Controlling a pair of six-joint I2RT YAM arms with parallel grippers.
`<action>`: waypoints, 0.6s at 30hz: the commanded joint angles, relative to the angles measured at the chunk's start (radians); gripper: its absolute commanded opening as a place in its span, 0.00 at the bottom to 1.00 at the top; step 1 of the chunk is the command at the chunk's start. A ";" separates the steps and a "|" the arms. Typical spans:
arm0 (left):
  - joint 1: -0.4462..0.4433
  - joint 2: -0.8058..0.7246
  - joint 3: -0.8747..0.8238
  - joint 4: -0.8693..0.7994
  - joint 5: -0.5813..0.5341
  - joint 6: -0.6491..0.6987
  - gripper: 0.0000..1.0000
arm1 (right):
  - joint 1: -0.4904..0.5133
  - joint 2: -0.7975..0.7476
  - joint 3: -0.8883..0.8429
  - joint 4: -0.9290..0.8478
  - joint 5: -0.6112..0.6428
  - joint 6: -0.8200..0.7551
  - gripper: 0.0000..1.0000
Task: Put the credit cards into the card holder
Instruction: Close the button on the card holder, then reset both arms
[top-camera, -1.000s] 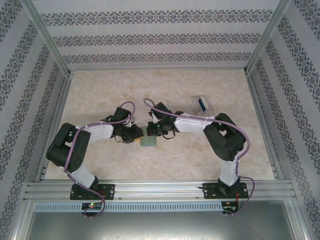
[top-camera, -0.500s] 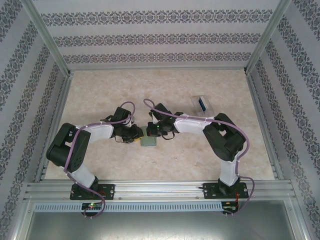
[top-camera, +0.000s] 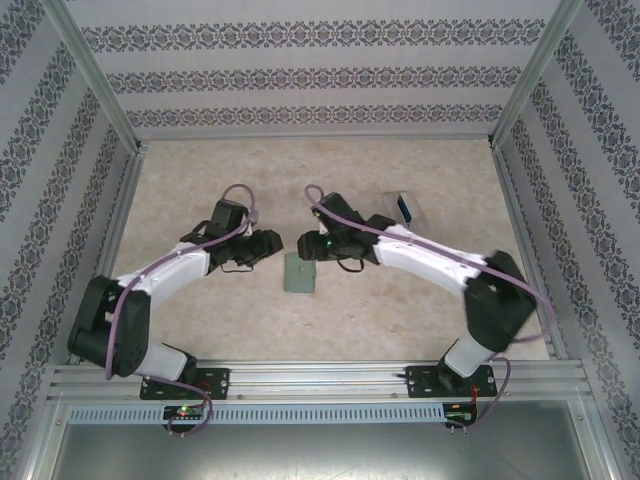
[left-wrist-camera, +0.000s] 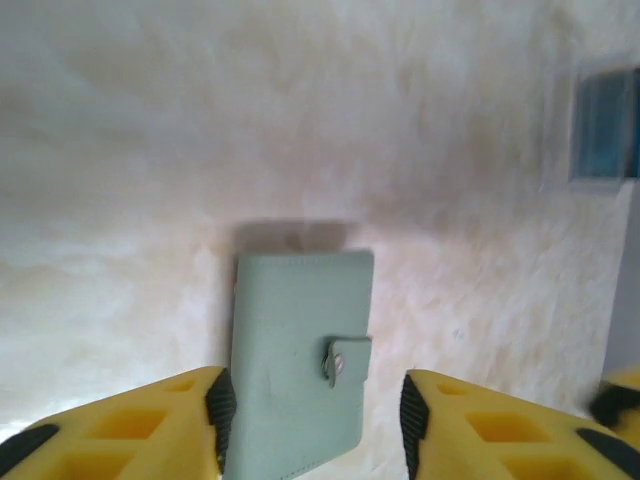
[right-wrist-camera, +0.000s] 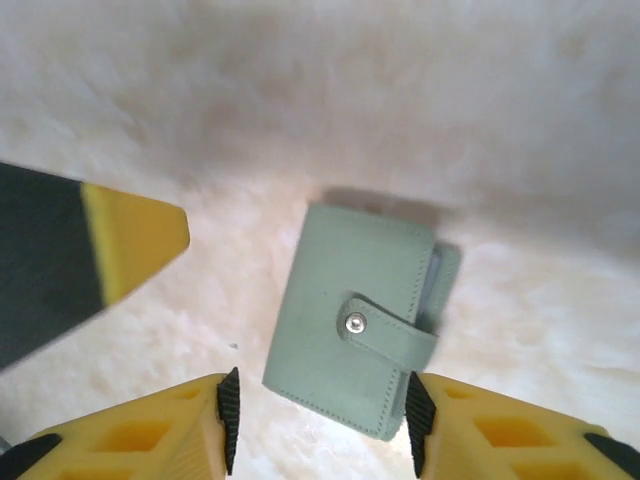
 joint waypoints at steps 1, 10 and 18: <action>0.034 -0.077 0.020 -0.070 -0.104 0.036 0.52 | -0.047 -0.189 -0.040 -0.060 0.154 -0.050 0.57; 0.035 -0.399 0.012 -0.142 -0.428 0.387 1.00 | -0.138 -0.701 -0.299 0.024 0.528 -0.326 0.98; 0.043 -0.494 -0.395 0.430 -0.581 0.851 0.99 | -0.235 -0.929 -0.692 0.328 0.538 -0.630 0.98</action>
